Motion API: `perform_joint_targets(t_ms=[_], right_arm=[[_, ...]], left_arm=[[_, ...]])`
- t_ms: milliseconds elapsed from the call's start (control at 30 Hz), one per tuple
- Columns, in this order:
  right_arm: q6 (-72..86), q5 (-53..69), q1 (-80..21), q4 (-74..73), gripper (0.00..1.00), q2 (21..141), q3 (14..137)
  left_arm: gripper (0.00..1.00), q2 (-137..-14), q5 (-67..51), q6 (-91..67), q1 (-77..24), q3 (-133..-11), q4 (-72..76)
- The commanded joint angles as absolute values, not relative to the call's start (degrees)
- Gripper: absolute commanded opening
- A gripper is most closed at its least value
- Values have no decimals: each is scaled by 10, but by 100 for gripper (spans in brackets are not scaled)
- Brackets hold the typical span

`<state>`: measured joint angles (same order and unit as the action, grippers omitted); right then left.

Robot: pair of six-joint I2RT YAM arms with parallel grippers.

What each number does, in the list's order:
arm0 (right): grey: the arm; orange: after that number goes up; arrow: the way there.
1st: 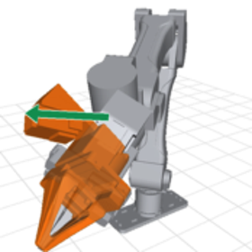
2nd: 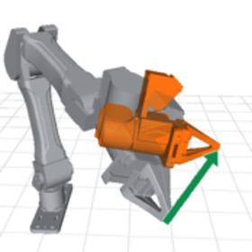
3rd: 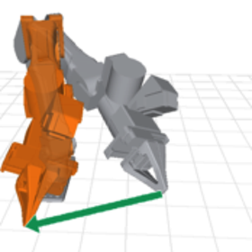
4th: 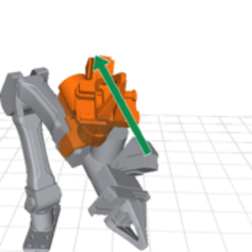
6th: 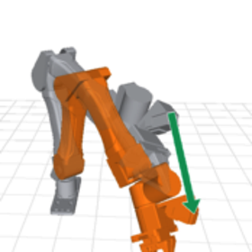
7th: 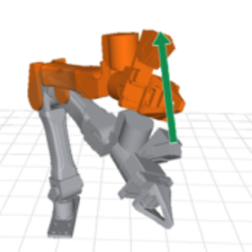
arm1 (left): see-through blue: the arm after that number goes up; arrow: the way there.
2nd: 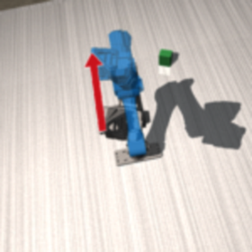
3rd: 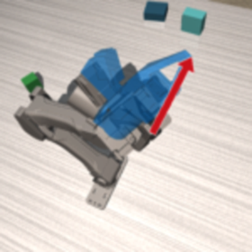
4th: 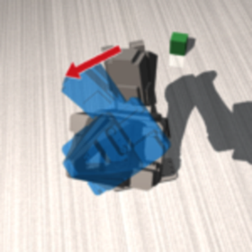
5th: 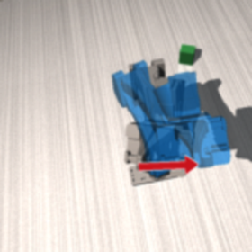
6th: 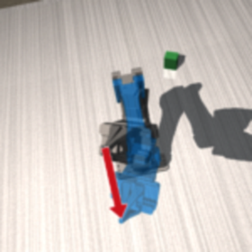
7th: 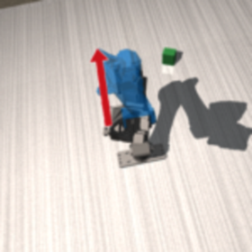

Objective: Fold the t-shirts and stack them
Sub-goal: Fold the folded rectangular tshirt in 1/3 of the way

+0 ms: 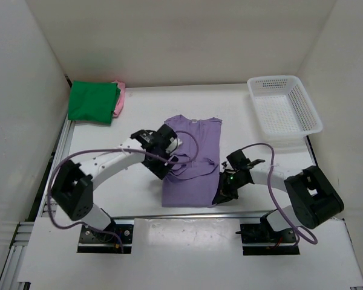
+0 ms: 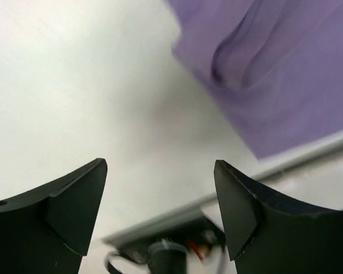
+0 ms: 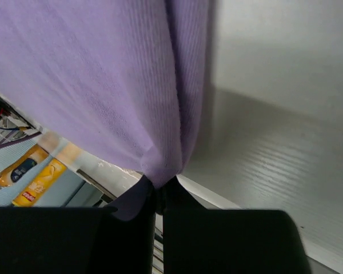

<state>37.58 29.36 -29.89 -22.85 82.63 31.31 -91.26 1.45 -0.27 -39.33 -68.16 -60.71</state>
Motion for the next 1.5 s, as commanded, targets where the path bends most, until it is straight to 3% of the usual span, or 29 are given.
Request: perform_joint_targets(t_ms=[0,133,233,467,833,1033,1100,1267,1300,1367,1400,1467], right_arm=[[396,298,-296,-191,0,799,287],[403,310,-285,-178,0,799,267],[408,310,-273,-172,0,799,256],[419,310,-268,-167,0,787,244],[419,316,-268,-167,0,767,228],[419,316,-263,-167,0,767,228],[419,316,-263,-167,0,767,228],[414,316,-263,-167,0,773,228],[414,316,-263,-167,0,773,228],[414,316,-263,-167,0,773,228],[414,316,-263,-167,0,778,228],[414,316,-263,-167,0,778,228]], left_arm=[[87,-830,220,0,-495,-662,-473],[99,-846,216,0,-591,-633,-411],[99,-866,186,0,-615,-612,-397],[85,-946,230,0,-609,-630,-336],[56,-987,287,0,-599,-647,-307],[13,-1045,320,0,-533,-699,-307],[11,-1045,302,0,-498,-719,-313],[19,-1045,253,0,-456,-746,-342],[29,-1045,244,0,-456,-754,-348],[40,-1051,244,0,-440,-769,-366],[66,-1056,244,0,-439,-775,-372],[84,-1056,225,0,-423,-799,-401]])
